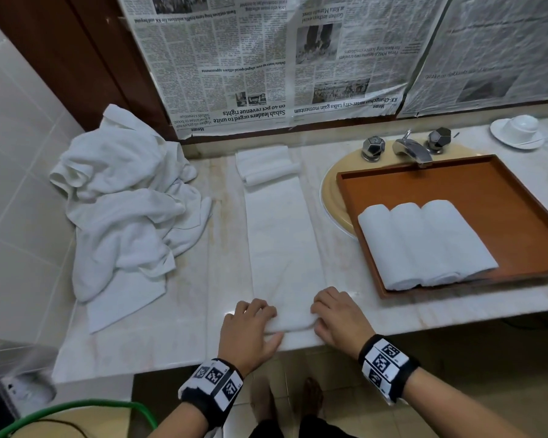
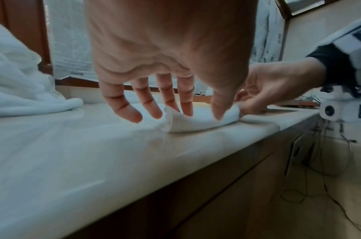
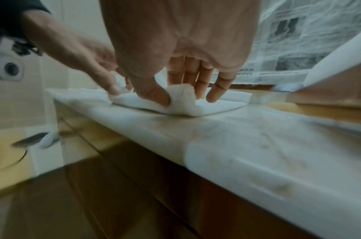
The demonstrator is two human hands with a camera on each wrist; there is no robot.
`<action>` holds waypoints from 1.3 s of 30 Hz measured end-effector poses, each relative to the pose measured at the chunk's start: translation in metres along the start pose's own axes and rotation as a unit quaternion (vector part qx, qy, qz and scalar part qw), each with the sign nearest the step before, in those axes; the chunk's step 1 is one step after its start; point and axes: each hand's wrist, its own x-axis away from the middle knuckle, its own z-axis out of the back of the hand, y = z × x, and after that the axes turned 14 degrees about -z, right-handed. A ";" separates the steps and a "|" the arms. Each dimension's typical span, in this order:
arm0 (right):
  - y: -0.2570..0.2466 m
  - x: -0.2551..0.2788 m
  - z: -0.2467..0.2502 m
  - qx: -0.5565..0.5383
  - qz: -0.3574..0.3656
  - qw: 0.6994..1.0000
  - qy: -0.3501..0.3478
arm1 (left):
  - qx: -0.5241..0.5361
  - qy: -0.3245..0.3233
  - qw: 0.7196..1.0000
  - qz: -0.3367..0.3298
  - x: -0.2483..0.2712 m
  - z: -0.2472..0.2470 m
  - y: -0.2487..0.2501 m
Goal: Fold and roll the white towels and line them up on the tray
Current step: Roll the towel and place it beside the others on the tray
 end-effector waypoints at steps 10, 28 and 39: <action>0.012 -0.023 0.005 -0.231 -0.154 0.960 -0.040 | 0.207 0.009 0.968 0.144 -0.022 0.015 -0.017; 0.005 -0.036 0.013 -0.160 -0.120 0.978 -0.063 | 0.029 -0.003 0.998 0.058 -0.025 0.006 -0.015; 0.008 -0.029 0.008 -0.072 -0.054 0.996 -0.003 | 0.197 0.050 0.968 0.148 -0.034 0.003 -0.014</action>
